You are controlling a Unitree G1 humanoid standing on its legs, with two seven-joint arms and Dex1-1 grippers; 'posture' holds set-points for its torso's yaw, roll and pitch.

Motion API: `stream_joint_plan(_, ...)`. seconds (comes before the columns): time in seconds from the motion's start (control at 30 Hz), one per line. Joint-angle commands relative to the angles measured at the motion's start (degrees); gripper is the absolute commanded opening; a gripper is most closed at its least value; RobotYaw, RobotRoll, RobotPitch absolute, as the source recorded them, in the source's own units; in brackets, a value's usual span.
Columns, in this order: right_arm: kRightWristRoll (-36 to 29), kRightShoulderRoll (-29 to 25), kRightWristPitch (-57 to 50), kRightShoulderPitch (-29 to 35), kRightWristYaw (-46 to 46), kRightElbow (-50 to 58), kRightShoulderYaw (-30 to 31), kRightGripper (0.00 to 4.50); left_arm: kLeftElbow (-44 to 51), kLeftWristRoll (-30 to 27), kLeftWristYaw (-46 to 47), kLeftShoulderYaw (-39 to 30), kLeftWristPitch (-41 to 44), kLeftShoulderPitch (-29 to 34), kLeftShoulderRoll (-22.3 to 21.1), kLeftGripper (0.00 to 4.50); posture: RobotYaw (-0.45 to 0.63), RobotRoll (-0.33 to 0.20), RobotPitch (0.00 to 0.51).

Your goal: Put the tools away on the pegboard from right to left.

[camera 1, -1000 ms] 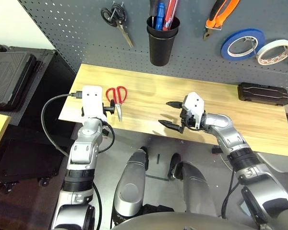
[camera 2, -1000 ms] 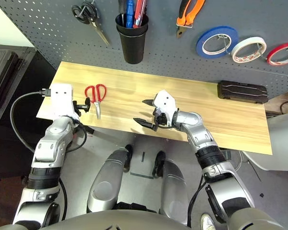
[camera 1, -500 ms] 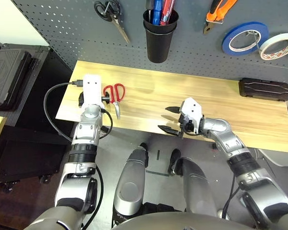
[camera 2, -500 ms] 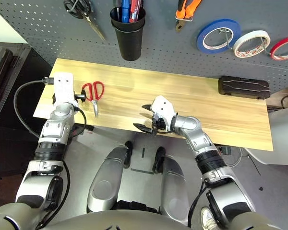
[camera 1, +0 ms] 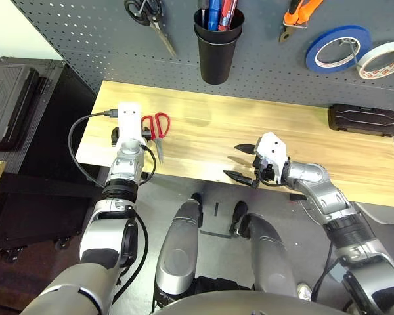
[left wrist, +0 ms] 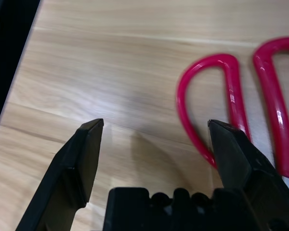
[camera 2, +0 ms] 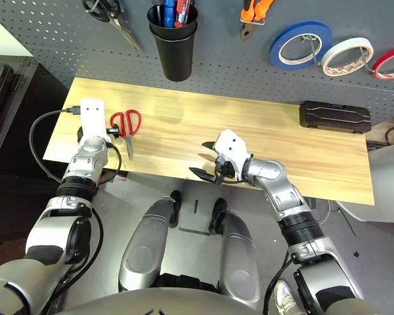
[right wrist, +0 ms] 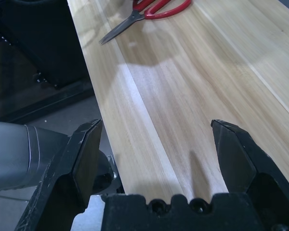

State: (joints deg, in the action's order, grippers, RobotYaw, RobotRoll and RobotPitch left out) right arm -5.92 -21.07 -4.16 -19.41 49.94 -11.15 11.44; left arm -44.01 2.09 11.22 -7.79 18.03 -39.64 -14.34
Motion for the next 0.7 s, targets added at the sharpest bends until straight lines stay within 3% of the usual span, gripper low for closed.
stream_joint_plan(0.03, -0.53, -0.42, -1.04, 1.64, -0.1, 1.22, -0.14, 4.5, -3.16, 0.16, -1.31, 0.66, 1.07, 1.26, 0.67, 4.29, 0.28, 0.0, 0.425)
stream_joint_plan(0.17, -1.38, -0.66, -1.27, 1.33, 1.0, 2.24, -0.14, 4.5, -2.99, -3.19, -2.39, -2.12, 2.19, 1.52, 2.51, 3.16, 0.27, 0.0, 0.423)
stream_joint_plan(0.27, -2.07, -1.11, -2.17, 1.13, 2.02, 3.25, 0.08, 4.5, -2.92, -2.8, -2.38, -1.88, 2.77, 2.1, 2.76, 1.79, 0.27, 0.0, 0.422)
stream_joint_plan(0.43, -1.82, -1.59, -1.41, 0.83, 2.48, 2.7, 0.51, 4.5, -2.75, -2.76, -2.41, -1.88, 3.08, 2.59, 3.35, 0.05, 0.27, 0.0, 0.42)
stream_joint_plan(0.7, -1.49, -1.32, 0.03, 0.57, 2.49, 2.03, 0.89, 4.5, -1.45, -4.01, -1.36, -3.45, 2.53, 3.07, 3.97, 0.05, 0.28, 0.0, 0.41)
